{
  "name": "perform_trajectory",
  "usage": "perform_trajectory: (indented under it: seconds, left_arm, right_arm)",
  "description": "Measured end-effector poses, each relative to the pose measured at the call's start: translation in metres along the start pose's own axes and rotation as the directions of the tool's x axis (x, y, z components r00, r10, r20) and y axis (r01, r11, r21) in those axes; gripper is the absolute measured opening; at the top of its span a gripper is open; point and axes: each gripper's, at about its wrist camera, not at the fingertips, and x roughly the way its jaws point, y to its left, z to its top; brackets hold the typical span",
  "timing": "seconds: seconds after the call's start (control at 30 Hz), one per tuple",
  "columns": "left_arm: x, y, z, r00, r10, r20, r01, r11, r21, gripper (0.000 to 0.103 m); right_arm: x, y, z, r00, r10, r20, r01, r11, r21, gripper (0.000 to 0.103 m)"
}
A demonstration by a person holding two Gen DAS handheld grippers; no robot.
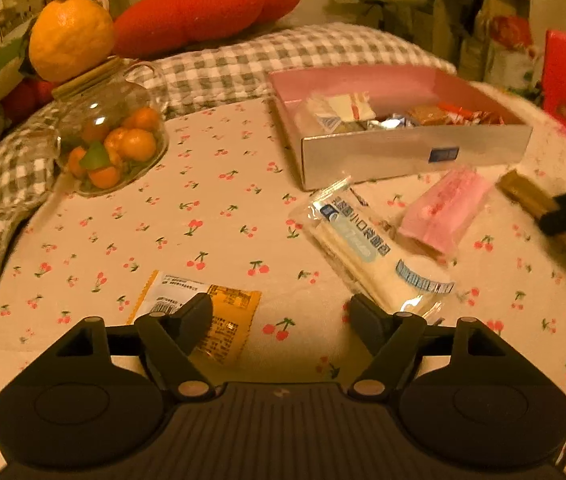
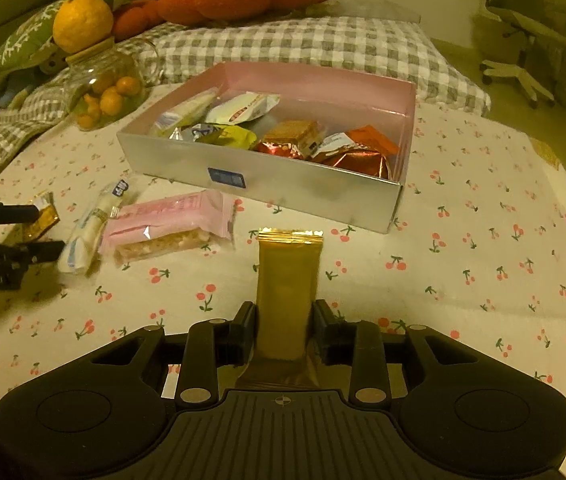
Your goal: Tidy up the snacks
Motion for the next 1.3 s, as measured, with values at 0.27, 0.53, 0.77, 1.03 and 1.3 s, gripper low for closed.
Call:
perform_trajectory:
  seconds: [0.27, 0.53, 0.77, 1.03, 1.3]
  left_arm:
    - [-0.003, 0.005, 0.000, 1.000, 0.001, -0.007, -0.001, 1.000, -0.024, 0.025]
    - [-0.010, 0.025, 0.005, 1.000, -0.002, 0.002, 0.002, 0.988, -0.151, 0.000]
    - [-0.029, 0.044, 0.016, 0.993, -0.102, 0.063, 0.116, 0.953, -0.279, 0.000]
    - [-0.045, 0.073, 0.020, 0.978, -0.171, 0.116, 0.204, 0.888, -0.412, 0.000]
    - [-0.023, 0.058, 0.014, 0.997, -0.069, 0.022, 0.073, 0.973, -0.221, 0.064]
  right_arm:
    - [0.004, 0.002, 0.002, 1.000, -0.008, 0.014, 0.008, 1.000, -0.006, 0.032]
    - [-0.002, 0.004, 0.007, 0.999, 0.003, 0.035, -0.003, 1.000, 0.014, 0.028]
    - [-0.020, 0.001, 0.018, 0.996, 0.052, 0.077, -0.057, 0.996, 0.068, 0.028]
    - [-0.032, -0.003, 0.026, 0.991, 0.067, 0.113, -0.079, 0.992, 0.101, 0.028]
    - [-0.023, 0.002, 0.022, 0.995, 0.067, 0.076, -0.073, 0.994, 0.077, 0.028]
